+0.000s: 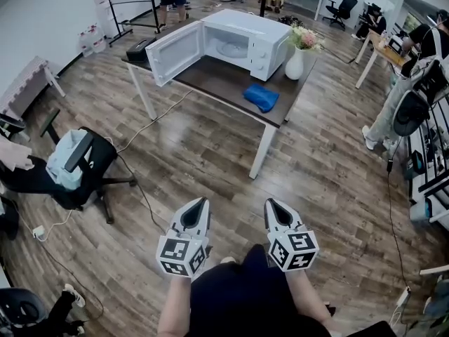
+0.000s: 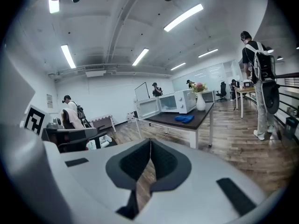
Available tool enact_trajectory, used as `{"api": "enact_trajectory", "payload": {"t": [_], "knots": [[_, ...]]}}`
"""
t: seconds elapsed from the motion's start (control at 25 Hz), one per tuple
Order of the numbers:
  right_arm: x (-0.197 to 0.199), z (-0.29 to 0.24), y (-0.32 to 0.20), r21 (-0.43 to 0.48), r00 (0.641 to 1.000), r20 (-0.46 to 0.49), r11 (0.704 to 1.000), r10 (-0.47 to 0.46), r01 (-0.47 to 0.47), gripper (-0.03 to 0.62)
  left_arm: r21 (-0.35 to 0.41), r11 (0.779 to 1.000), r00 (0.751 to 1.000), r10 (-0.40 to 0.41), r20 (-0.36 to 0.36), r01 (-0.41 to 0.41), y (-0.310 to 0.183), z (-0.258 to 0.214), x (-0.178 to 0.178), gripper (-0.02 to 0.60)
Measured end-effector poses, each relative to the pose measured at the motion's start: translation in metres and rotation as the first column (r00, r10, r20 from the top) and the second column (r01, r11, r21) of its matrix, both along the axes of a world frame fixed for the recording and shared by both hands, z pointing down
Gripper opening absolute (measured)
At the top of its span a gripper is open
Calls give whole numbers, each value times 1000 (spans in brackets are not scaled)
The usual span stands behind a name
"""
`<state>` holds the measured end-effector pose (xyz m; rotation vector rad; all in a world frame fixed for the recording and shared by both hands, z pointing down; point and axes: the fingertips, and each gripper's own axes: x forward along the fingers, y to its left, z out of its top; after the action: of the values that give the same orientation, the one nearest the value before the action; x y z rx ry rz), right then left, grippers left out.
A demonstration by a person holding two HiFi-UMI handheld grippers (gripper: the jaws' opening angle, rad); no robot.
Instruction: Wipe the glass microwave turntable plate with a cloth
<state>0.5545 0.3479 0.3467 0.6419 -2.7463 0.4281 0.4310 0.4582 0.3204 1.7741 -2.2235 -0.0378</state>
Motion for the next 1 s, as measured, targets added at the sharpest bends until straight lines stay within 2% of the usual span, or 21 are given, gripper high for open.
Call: {"api": "enact_trajectory", "payload": {"t": [0.32,0.44,0.68,1.0], "knots": [[-25,14,-18,-27,1000,-22,999,-21,20,-5,-18,1000,1000,-8,-25,7,-18,13,-19,6],[-42,19,-37,-36,999,-29,999,-24,23,-5,1,1000,999,7,-33,-7,-34,14,-30,6],[-106,22,-89,-45,997,-30,997,-67,65,-6,-17,999,998,-49,-40,48,-84,17,-92,6],[-197,24,-182,-48,994,-26,993,-107,106,-5,-26,997,997,-67,-27,66,-173,18,-175,6]]}}
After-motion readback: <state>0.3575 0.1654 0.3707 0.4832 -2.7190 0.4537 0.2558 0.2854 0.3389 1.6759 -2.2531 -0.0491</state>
